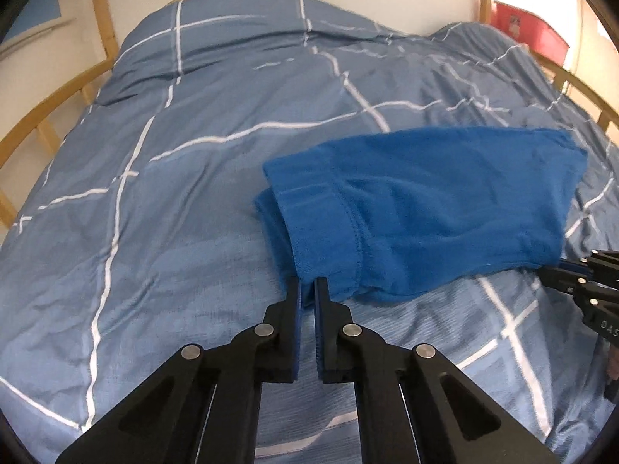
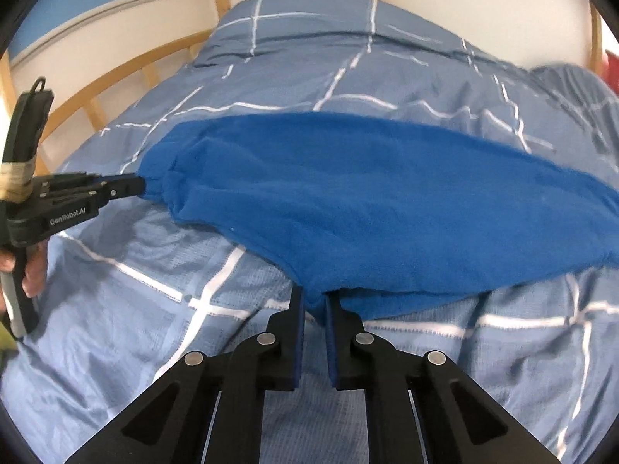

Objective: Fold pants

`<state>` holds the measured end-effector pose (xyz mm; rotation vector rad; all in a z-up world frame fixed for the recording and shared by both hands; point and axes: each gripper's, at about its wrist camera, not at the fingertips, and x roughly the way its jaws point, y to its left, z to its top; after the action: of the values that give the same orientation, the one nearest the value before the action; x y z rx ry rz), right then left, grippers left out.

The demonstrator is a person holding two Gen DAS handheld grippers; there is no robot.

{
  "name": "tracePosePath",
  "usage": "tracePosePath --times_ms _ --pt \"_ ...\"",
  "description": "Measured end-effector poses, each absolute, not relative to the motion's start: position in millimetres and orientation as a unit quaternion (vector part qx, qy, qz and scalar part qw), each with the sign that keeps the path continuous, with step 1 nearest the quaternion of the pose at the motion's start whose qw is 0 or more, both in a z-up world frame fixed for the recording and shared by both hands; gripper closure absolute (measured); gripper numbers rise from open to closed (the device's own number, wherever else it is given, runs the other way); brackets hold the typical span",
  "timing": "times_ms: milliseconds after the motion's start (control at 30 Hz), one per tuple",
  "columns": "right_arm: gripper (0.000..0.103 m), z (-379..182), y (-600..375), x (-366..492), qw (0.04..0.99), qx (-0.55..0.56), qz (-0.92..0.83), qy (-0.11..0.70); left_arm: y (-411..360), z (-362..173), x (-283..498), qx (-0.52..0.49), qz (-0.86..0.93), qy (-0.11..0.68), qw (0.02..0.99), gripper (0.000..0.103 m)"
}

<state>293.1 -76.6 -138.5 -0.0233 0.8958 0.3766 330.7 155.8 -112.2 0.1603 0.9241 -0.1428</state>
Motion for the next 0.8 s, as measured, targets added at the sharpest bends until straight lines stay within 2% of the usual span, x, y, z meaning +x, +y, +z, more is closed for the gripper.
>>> tracePosePath --times_ms 700,767,800 --pt "0.093 -155 -72 293 0.878 -0.027 0.155 0.452 166 -128 335 0.063 -0.038 0.472 0.879 0.099" --pt "0.093 -155 -72 293 0.879 -0.026 0.156 0.45 165 -125 331 0.064 -0.036 0.467 0.881 0.094" --pt "0.092 -154 -72 292 0.88 -0.028 0.158 0.447 164 -121 326 0.066 -0.035 0.462 0.884 0.089"
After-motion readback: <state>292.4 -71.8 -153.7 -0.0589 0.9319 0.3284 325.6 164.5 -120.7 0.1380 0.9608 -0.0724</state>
